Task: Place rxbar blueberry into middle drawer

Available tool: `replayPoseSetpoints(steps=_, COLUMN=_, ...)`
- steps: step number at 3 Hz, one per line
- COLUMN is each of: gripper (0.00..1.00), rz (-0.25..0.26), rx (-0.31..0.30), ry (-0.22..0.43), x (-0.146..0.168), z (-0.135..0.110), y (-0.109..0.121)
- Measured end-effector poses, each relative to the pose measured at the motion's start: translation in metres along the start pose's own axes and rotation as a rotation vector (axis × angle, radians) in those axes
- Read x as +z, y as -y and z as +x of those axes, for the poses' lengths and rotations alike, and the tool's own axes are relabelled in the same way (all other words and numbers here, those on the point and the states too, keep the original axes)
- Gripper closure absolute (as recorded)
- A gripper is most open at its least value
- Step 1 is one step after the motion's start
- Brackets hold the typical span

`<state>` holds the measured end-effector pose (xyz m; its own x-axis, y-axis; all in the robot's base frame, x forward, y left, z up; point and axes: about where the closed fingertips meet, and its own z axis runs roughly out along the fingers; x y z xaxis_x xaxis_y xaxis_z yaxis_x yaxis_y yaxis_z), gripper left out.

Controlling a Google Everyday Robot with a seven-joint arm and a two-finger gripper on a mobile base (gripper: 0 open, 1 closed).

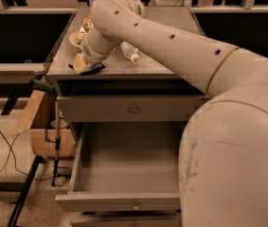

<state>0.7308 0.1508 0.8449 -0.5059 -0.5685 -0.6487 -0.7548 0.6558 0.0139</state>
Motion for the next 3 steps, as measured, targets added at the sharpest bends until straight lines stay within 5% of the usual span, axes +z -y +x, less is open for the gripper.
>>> replayPoseSetpoints(steps=1, gripper=1.0, rz=-0.04, rx=-0.052, ry=0.022, x=-0.027, z=0.002, y=-0.022)
replayPoseSetpoints(steps=3, gripper=1.0, rz=-0.261, rx=-0.212, ry=0.04, x=-0.07, z=0.024, y=-0.082)
